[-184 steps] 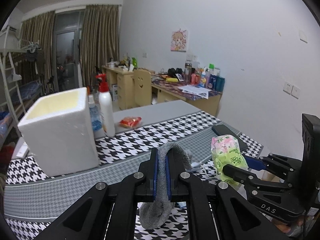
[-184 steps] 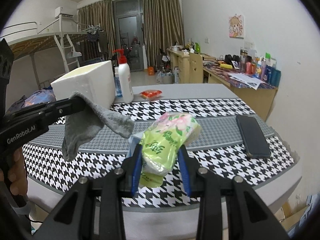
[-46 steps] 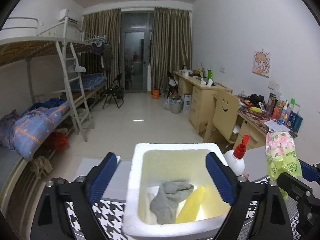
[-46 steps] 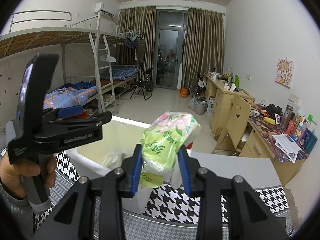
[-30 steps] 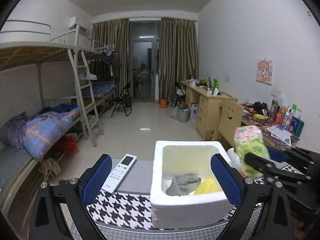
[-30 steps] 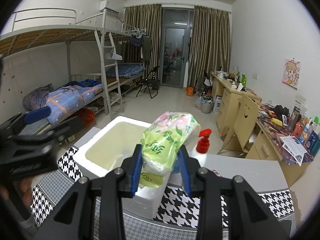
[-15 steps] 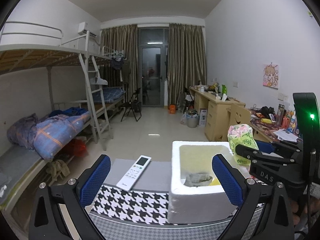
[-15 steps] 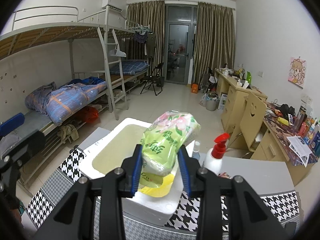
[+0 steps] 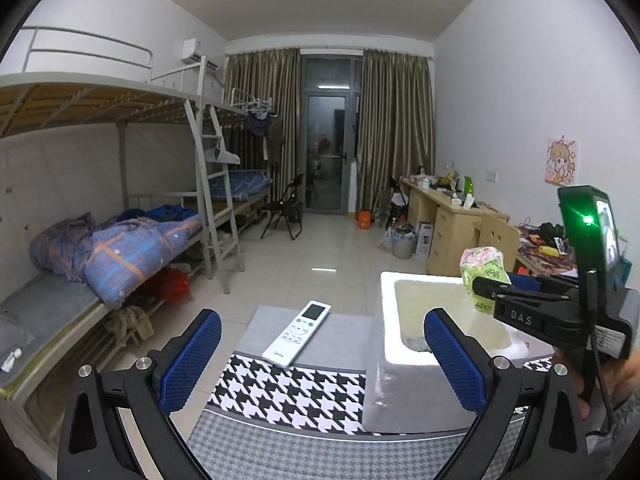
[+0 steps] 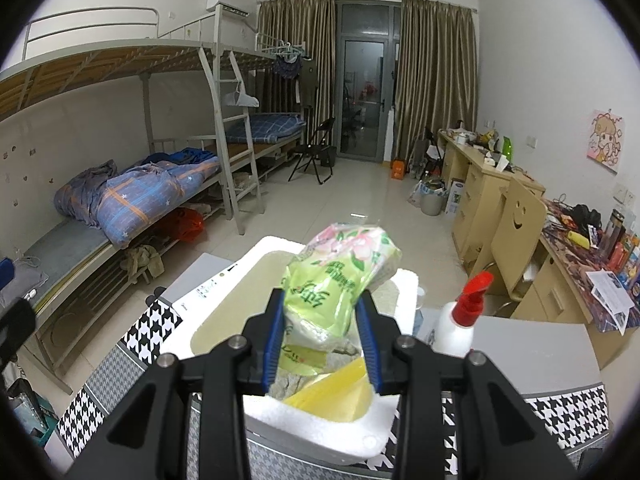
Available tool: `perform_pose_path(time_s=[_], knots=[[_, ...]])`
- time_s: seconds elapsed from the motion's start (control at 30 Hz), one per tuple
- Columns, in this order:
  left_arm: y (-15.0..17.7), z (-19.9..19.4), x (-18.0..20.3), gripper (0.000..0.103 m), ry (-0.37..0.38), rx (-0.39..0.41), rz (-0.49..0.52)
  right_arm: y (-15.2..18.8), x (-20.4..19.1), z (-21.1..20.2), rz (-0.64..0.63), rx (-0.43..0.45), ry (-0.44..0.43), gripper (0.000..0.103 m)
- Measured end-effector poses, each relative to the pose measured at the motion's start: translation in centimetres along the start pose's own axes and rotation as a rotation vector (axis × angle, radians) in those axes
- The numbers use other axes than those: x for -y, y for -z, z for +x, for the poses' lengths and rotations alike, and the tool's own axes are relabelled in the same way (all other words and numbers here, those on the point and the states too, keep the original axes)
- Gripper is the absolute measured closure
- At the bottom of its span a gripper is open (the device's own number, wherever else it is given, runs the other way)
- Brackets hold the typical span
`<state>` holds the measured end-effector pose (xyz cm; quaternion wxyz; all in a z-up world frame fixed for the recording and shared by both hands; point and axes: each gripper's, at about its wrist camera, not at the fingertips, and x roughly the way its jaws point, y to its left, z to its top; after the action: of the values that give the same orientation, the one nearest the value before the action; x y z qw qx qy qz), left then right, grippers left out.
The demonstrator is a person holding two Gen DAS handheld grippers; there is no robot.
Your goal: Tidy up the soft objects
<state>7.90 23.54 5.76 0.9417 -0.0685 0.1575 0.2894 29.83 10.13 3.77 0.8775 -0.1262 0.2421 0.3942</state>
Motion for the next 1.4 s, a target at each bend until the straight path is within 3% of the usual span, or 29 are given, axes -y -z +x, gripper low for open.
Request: perform_pose_path(time_s=[0.1,0.17,0.27,0.6,0.87,1.4], knots=[[0.2,-0.5,-0.1,0.001,-0.003,0.002,-0.008,0.0,0.0,0.5,0.004,-0.007,-0.011,0.053],[0.5,-0.7,-0.4,0.001,-0.003,0.001,-0.015,0.1,0.1,0.9,0.001,-0.007,-0.012,0.039],[0.8,-0.8,-0.8,0.001,-0.002,-0.003,-0.031,0.1,0.1,1.1,0.003,-0.006,0.009,0.030],[1.5,-1.5,-0.5,0.001,0.009,-0.005,-0.023,0.4,-0.1,-1.4,-0.009,0.013,-0.010,0.029],[1.7,-3.3,-0.3,0.001,0.024,0.003,-0.030,1.5,-0.7,-4.6,-0.011,0.057,-0.021,0.018],[3.0,-5.7,1.1,0.001,0.039,0.005,-0.012,4.0,-0.2,-9.1,0.007,0.111,-0.027,0.017]])
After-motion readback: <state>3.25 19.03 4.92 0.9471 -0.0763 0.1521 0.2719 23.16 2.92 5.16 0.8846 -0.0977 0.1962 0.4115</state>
